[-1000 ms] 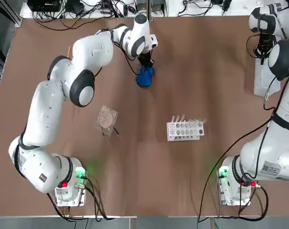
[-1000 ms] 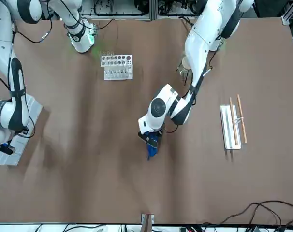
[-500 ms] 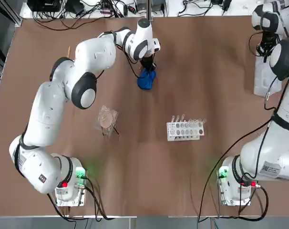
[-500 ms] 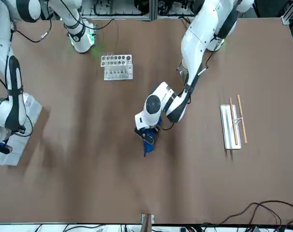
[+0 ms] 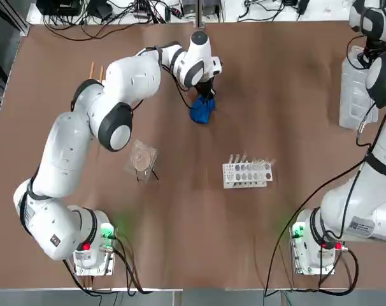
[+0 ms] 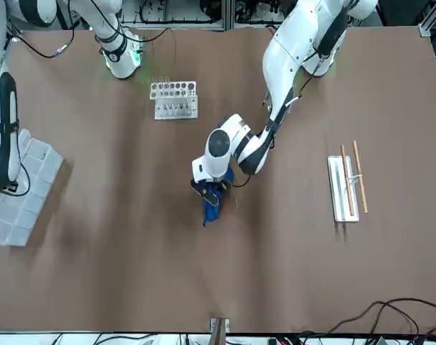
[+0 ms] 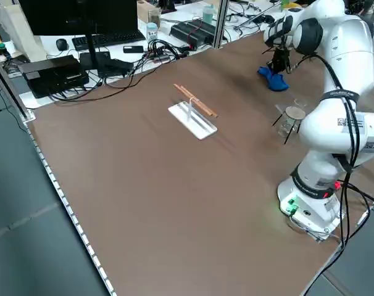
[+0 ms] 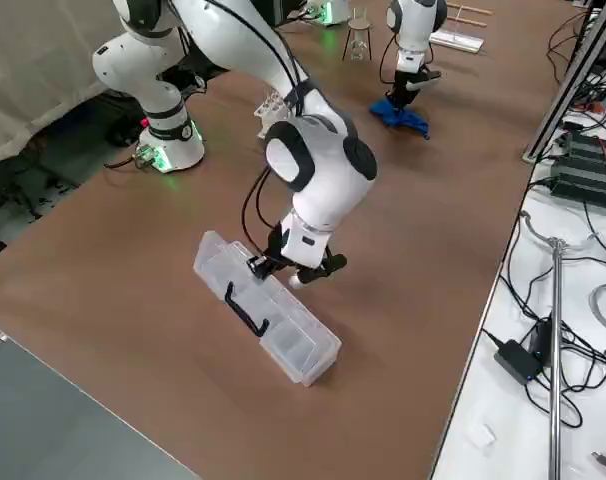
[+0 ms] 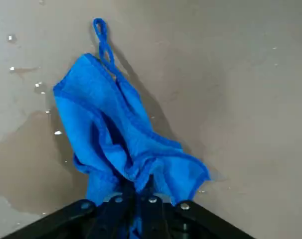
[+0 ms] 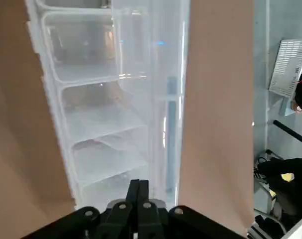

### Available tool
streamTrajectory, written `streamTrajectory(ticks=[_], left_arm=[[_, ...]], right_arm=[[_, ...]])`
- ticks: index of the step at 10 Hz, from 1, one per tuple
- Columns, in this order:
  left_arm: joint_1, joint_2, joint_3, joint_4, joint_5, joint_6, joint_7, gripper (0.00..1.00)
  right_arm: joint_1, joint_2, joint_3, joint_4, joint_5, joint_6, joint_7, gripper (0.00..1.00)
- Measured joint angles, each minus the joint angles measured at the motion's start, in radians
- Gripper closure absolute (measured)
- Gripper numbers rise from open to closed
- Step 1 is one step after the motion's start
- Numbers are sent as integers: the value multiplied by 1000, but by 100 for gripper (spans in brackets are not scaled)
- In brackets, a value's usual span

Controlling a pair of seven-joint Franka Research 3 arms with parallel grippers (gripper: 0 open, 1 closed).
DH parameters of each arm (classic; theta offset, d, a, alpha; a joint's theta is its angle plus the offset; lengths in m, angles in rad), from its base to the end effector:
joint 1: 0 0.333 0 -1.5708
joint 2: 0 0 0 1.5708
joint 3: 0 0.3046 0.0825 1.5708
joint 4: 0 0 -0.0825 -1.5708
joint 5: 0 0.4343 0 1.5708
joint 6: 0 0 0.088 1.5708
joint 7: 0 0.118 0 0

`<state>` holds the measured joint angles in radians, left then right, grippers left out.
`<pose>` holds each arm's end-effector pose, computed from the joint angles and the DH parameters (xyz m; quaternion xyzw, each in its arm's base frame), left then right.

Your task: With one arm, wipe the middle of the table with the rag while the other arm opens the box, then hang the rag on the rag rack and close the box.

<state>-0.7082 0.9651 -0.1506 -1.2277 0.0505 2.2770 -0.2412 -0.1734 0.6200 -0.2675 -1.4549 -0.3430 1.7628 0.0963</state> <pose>0.5433 -0.5836 0.1479 0.9566 -0.2848 0.0189 0.0589 0.6450 -0.3129 0.2792 0.9418 -0.1881 -0.1820 0.2109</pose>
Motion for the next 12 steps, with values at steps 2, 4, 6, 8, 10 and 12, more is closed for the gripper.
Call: streamTrajectory(ticks=[2,4,6,8,10,12], left_arm=[[-14,1,0,1,0,8,-2,92],[-15,3,1,1,0,9,-5,92],[-18,9,1,2,0,10,-5,92],[-23,14,15,2,0,19,-5,92],[-25,15,34,3,-1,21,-5,92],[-25,15,63,5,-1,21,-5,92]], right_arm=[[-40,-2,-22,1,-10,3,-51,99],[-89,8,-22,-2,-11,18,-88,99],[-95,9,-21,2,-11,22,-92,99],[-91,9,-16,16,-10,22,-94,99],[-84,8,-3,29,0,21,-99,99],[-67,9,4,36,38,21,-101,99]])
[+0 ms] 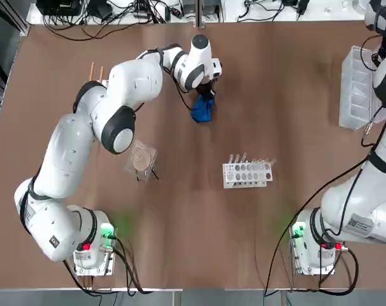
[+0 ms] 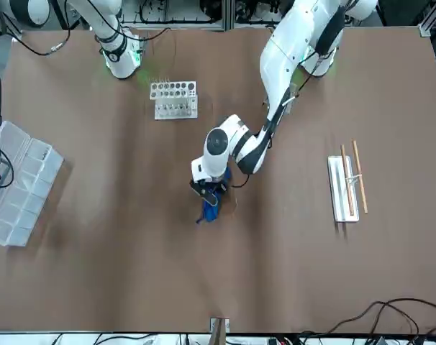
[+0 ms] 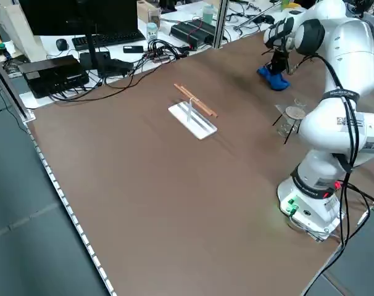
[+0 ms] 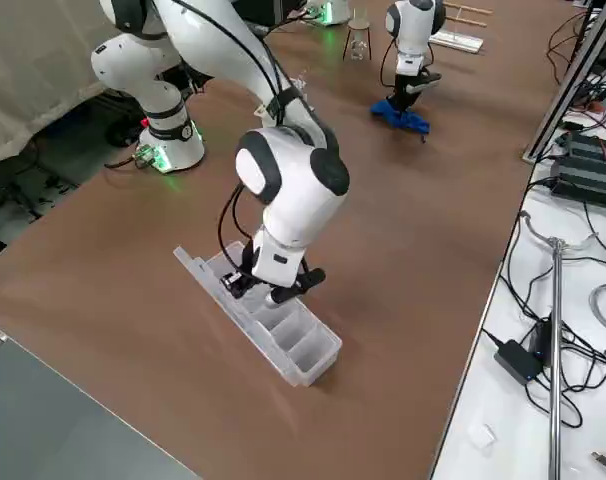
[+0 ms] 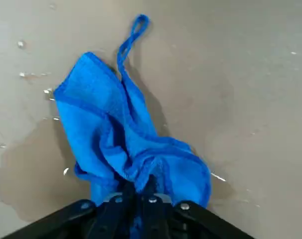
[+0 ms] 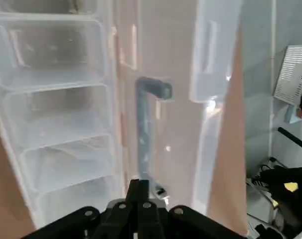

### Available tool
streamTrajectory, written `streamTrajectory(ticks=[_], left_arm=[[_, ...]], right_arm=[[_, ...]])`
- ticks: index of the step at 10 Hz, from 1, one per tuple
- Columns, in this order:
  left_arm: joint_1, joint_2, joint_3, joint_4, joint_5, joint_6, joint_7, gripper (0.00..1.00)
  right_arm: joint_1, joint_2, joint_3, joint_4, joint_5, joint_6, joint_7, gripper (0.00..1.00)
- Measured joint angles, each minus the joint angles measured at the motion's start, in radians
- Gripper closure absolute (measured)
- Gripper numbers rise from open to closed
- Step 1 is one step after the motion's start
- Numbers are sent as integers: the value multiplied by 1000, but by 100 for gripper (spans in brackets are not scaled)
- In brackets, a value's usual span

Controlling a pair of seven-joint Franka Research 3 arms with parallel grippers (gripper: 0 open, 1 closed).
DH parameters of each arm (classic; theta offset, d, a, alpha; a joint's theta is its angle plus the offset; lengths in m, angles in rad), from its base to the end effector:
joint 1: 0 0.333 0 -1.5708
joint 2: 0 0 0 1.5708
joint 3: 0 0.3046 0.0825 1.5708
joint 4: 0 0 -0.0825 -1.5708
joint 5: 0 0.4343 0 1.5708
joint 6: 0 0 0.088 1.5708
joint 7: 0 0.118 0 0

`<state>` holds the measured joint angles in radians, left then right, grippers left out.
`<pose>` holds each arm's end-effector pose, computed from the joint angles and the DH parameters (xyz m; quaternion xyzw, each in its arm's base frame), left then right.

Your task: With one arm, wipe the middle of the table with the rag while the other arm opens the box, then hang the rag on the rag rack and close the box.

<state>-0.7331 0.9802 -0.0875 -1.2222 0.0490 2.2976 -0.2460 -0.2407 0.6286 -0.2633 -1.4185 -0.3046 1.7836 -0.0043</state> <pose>0.5568 -0.5709 0.1370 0.9593 -0.2775 0.0342 0.0391 0.6368 -0.3521 0.2892 0.9516 -0.1767 -0.1716 0.1838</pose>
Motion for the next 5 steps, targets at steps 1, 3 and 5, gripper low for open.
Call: streamTrajectory(ticks=[1,3,5], left_arm=[[1,0,22,1,0,0,0,92],[25,0,45,3,0,0,4,92],[54,-1,46,4,0,-10,8,92]], right_arm=[[14,0,2,4,32,0,-1,99],[49,-1,20,27,119,3,-6,99],[86,-38,69,74,221,-22,-7,99]])
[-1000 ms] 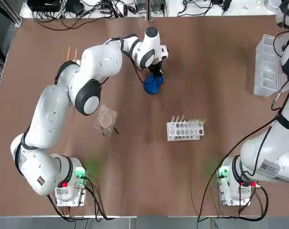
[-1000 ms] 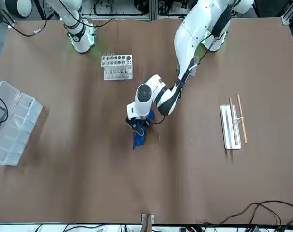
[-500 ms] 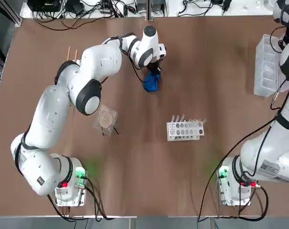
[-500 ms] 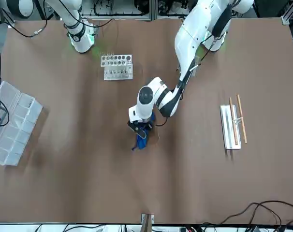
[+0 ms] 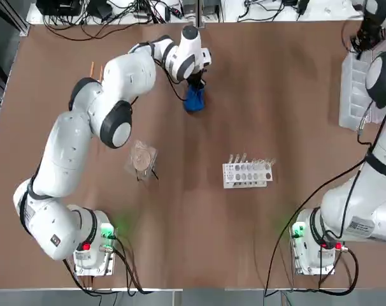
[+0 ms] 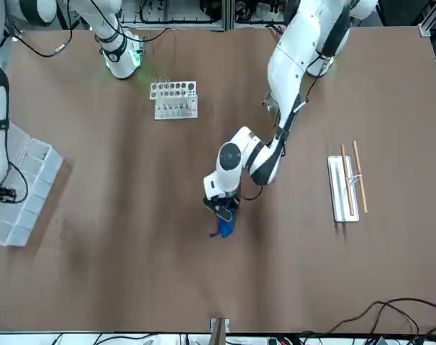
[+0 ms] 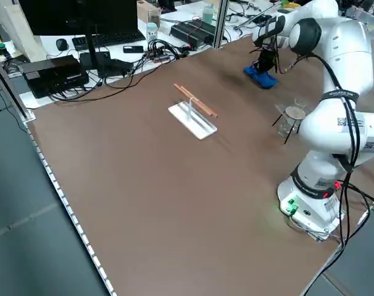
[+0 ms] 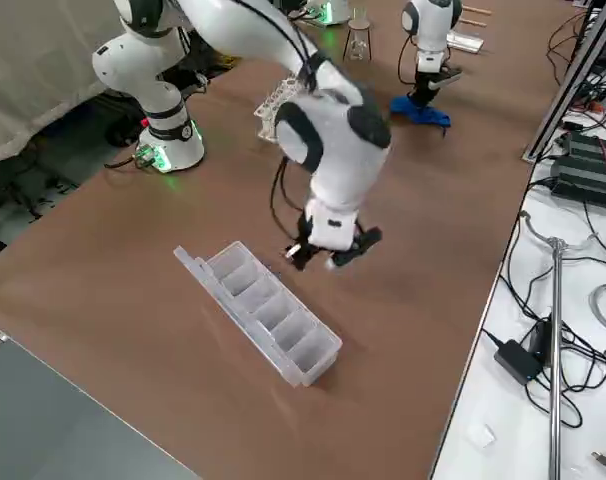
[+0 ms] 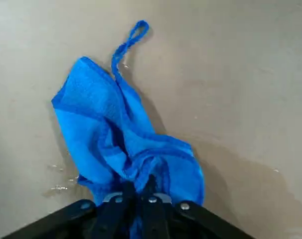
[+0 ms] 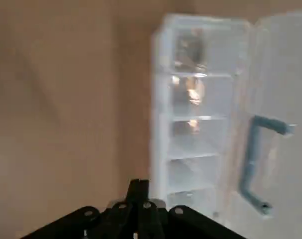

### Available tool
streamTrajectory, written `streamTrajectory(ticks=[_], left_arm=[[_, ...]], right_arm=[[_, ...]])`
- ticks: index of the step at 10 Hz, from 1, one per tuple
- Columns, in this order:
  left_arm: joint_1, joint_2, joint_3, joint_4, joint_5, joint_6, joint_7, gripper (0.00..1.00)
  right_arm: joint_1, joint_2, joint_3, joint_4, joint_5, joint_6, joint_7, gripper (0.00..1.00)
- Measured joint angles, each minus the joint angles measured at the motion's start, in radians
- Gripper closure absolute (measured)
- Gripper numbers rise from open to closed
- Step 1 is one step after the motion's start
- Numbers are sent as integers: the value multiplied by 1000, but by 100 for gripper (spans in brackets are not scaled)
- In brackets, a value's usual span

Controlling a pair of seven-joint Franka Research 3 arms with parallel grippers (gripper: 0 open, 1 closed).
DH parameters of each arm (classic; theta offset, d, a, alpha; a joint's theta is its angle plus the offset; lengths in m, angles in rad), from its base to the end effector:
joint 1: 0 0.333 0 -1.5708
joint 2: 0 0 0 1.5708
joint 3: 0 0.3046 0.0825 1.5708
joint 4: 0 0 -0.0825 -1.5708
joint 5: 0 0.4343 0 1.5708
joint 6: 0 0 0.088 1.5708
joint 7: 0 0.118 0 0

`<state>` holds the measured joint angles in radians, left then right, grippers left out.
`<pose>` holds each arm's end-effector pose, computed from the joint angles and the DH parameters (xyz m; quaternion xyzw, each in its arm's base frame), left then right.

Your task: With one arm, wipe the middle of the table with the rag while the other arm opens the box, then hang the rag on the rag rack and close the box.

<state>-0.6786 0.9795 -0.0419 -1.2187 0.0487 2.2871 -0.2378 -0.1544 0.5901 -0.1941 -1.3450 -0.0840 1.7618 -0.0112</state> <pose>0.6052 -0.5188 0.1368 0.9688 -0.2437 0.0408 0.0188 0.7006 -0.2374 0.3388 0.9817 -0.1439 -0.0968 0.0792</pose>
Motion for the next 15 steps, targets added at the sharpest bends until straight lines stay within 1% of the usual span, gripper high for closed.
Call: streamTrajectory(ticks=[1,2,3,5,6,8,9,10,11,12,13,14,15], left_arm=[[10,-1,0,4,0,-24,0,92],[20,-3,2,11,0,-65,0,92],[32,-5,3,13,0,-101,-1,92],[46,-12,3,7,0,-130,-6,92],[57,-22,4,-9,-2,-136,-8,92],[91,-56,4,-66,-3,-142,-8,92],[106,-72,4,-93,-3,-143,-8,92],[120,-90,5,-123,-3,-144,-8,92],[135,-109,5,-155,-3,-144,-8,92],[146,-124,6,-181,-3,-144,-6,92],[150,-130,6,-192,-3,-144,-6,92],[149,-132,6,-195,-3,-143,-6,92],[149,-132,6,-195,-3,-143,-6,92]], right_arm=[[23,-36,17,11,28,-58,0,98],[55,-71,26,29,37,-118,0,91],[92,-99,30,58,42,-155,0,88],[149,-127,34,102,43,-172,0,57],[163,-135,34,110,43,-171,-2,44],[205,-171,30,120,43,-205,-2,12],[210,-184,30,121,44,-212,-1,0],[206,-192,28,122,65,-211,-1,0],[189,-200,28,122,127,-200,-2,0],[154,-218,44,115,199,-175,-4,0],[113,-255,76,87,236,-143,-12,0],[95,-306,103,37,241,-122,-15,0],[95,-352,119,-8,203,-115,-16,0]])
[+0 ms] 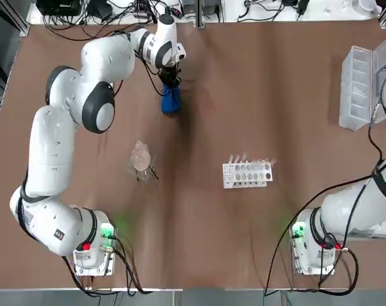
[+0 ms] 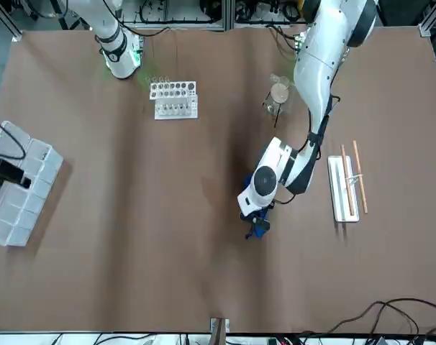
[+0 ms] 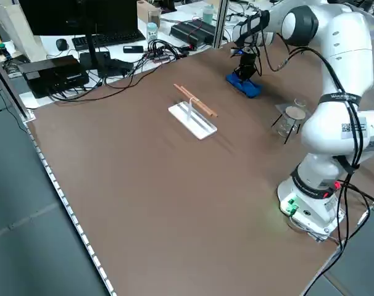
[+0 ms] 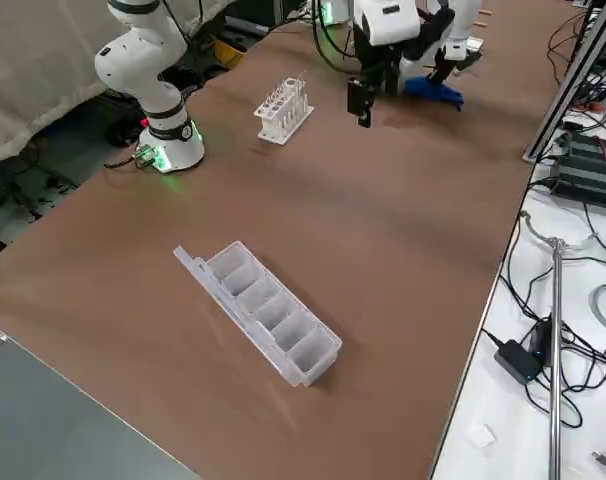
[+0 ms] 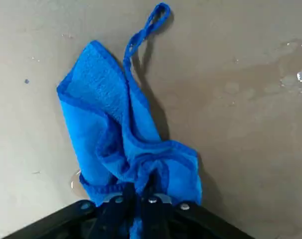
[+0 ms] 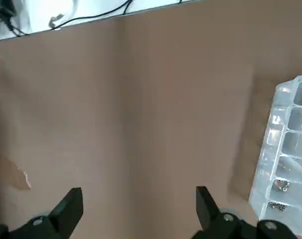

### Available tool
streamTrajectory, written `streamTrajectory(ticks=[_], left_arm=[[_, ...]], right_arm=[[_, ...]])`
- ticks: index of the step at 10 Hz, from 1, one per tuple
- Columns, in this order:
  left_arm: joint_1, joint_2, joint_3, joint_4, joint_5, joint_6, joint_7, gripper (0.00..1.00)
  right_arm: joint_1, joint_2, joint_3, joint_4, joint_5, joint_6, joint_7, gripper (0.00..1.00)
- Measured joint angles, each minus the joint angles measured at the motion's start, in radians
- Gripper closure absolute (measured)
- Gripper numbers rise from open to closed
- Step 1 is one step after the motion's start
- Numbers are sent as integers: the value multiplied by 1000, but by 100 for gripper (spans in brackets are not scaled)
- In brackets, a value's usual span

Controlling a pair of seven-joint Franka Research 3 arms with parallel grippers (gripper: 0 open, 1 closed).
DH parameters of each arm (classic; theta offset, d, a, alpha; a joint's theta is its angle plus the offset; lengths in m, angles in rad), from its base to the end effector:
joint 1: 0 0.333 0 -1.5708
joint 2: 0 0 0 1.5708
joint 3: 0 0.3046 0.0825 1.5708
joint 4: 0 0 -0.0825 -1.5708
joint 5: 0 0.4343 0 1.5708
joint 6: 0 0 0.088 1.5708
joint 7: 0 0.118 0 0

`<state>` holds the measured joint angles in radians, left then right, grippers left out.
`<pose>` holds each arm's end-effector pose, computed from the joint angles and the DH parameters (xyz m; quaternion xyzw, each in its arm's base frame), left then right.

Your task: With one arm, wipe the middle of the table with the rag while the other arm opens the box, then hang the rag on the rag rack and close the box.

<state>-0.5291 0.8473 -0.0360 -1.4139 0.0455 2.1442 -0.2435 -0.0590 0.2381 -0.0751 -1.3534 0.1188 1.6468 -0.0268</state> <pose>0.6315 -0.3934 0.1327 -0.9841 0.1679 0.0517 0.0270 0.6785 -0.0726 0.5710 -0.9968 0.0551 -0.0319 0.0481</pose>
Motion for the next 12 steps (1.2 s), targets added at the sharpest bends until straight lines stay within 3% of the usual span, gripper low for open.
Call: streamTrajectory(ticks=[3,8,12], left_arm=[[17,-6,2,-3,0,-59,0,92],[90,-17,1,-18,0,-100,12,92],[134,-19,2,-21,0,-100,177,92]], right_arm=[[2,-31,13,-46,-92,7,-1,0],[5,-31,16,-48,-97,8,-1,0],[5,-31,16,-50,-97,4,-2,0]])
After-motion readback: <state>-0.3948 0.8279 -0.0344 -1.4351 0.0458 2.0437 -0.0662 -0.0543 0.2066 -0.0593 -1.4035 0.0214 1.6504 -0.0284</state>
